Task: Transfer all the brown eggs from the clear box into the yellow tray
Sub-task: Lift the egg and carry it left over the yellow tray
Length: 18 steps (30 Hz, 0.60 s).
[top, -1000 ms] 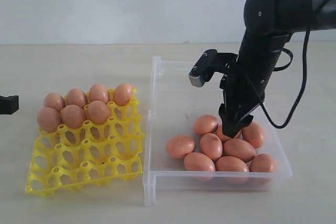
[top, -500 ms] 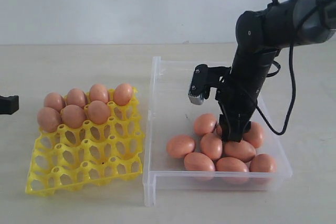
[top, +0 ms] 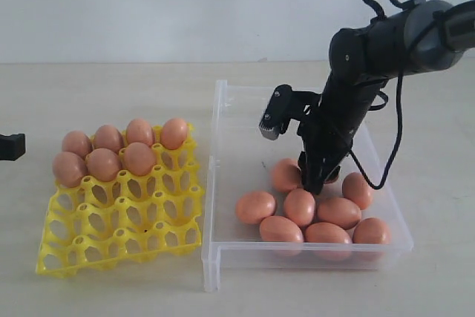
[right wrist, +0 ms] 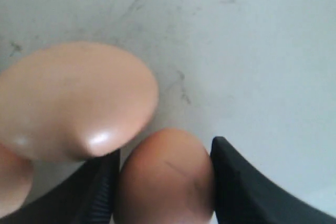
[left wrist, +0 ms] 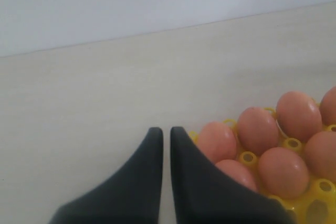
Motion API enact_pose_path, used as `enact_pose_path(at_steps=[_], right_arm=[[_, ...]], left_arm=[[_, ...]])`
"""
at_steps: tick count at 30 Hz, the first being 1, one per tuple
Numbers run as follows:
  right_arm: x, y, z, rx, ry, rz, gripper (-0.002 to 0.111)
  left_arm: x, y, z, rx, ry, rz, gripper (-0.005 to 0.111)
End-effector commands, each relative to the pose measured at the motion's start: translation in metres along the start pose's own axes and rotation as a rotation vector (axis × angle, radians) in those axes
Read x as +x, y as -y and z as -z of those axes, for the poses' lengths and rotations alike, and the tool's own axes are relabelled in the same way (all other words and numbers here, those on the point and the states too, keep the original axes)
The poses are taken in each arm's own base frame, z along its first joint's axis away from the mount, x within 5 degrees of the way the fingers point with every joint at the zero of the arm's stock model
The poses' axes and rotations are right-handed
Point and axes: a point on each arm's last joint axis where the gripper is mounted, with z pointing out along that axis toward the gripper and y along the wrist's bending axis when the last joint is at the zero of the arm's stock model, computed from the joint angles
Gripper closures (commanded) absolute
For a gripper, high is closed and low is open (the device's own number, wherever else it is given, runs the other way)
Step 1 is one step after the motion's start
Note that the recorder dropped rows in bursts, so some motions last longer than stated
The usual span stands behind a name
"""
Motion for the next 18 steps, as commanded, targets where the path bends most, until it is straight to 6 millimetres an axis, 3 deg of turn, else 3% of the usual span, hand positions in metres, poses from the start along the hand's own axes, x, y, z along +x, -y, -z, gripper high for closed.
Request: enact_pose_path(at_steps=[1,9,12,18], right_arm=[[-0.005,0.014,0.02,0.111,0.11,-0.174,0.109],[-0.027,0.025,0.08,0.25,0.453,-0.413,0.109],[-0.045,0.014,0.09,0.252,0.559,-0.385,0.109],[-0.084,-0.019,0.093,0.306,0.719,-0.315,0.109]], left_arm=[[-0.001,-0.001,0.001,-0.005,0.009,0.001,0.103],[-0.001,-0.001,0.001,-0.005,0.009,0.001,0.103],[-0.001,-0.001,0.001,-0.005,0.009,0.0,0.103],[-0.001,-0.001,0.001,-0.005,0.009,0.0,0.103]])
